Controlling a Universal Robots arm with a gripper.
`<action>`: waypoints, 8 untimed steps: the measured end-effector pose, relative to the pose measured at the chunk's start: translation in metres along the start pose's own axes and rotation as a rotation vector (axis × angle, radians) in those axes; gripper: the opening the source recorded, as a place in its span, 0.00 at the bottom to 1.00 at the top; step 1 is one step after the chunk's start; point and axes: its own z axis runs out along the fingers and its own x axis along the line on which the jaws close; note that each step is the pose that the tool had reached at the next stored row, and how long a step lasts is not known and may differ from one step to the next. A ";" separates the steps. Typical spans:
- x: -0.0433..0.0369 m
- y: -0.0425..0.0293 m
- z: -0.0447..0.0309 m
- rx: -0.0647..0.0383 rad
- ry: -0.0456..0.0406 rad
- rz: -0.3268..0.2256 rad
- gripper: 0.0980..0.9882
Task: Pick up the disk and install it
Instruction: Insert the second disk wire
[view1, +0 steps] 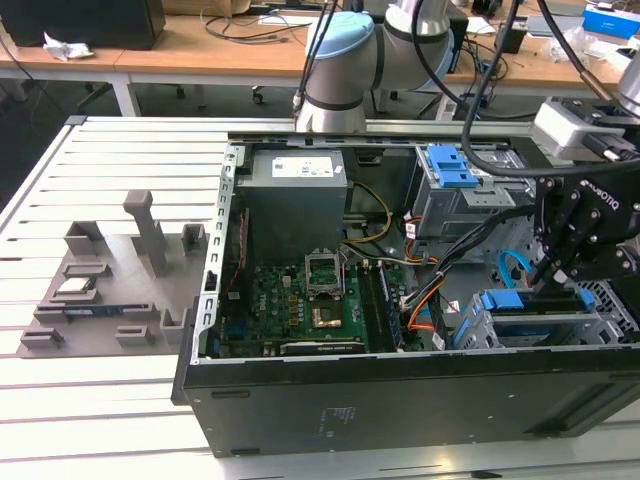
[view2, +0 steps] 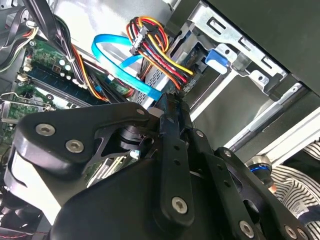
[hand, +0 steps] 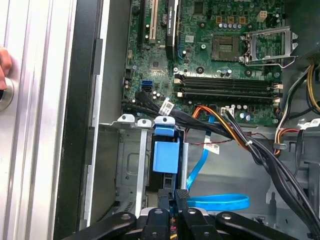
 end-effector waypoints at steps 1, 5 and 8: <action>0.0001 -0.0003 0.0004 0.000 0.0006 0.000 0.07; 0.0005 -0.0010 0.0043 0.000 0.0019 0.000 0.07; 0.0004 -0.0011 0.0052 0.000 0.0008 0.000 0.07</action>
